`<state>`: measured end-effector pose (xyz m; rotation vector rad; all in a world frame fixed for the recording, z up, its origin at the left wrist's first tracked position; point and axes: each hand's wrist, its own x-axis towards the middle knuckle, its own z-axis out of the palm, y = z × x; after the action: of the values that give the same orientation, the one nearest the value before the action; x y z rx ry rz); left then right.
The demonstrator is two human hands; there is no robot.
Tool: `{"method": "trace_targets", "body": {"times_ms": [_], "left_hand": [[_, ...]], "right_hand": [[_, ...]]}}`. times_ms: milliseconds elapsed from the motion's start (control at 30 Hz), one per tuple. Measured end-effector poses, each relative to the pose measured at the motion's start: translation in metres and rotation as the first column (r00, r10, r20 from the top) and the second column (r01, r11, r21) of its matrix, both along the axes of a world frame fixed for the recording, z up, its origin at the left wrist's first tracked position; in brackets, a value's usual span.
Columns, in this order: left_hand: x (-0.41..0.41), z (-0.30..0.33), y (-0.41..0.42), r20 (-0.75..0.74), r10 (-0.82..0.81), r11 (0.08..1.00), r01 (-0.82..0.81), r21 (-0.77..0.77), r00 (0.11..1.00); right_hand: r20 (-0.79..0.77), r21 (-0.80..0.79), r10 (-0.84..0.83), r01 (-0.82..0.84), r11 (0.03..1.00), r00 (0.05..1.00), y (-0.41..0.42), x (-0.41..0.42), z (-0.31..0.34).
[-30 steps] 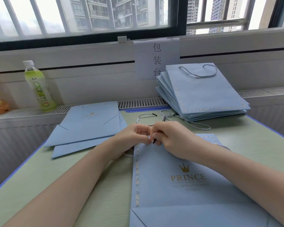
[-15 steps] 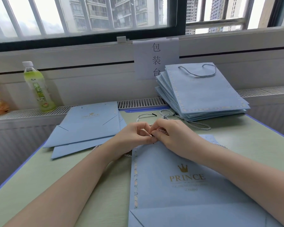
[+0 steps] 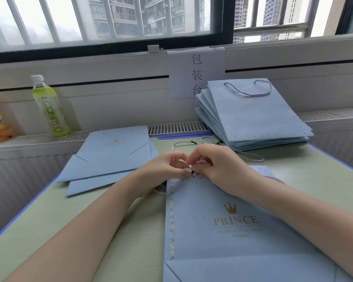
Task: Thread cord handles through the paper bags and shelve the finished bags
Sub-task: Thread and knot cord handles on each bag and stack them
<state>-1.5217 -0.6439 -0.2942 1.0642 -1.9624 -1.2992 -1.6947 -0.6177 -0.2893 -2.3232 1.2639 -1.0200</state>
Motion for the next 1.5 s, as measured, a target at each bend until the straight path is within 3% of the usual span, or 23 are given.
{"method": "trace_targets", "body": {"times_ms": [333, 700, 833, 1133, 1500], "left_hand": [[-0.001, 0.001, 0.004, -0.001, 0.007, 0.999, -0.007, -0.033, 1.000], [-0.004, 0.004, 0.008, -0.019, 0.039, 0.999, -0.039, -0.013, 0.999], [-0.003, 0.005, 0.009, -0.011, 0.006, 1.000, -0.006, -0.028, 1.000], [0.006, 0.003, 0.004, -0.149, -0.005, 0.992, 0.024, 0.124, 0.989], [0.002, 0.004, 0.007, -0.210, 0.075, 0.984, -0.038, 0.177, 0.975]], "right_hand": [[-0.331, -0.158, 0.038, -0.096, 0.983, 0.943, 0.008, 0.002, 0.007], [-0.365, -0.284, 0.038, -0.150, 0.947, 0.930, 0.006, 0.003, 0.001], [-0.272, -0.221, 0.084, -0.147, 0.964, 0.958, 0.007, 0.007, -0.001], [0.057, -0.060, 0.047, -0.044, 0.997, 0.997, 0.004, 0.001, 0.004], [0.101, 0.046, 0.030, -0.035, 0.998, 0.994, -0.005, -0.007, 0.006]]}}
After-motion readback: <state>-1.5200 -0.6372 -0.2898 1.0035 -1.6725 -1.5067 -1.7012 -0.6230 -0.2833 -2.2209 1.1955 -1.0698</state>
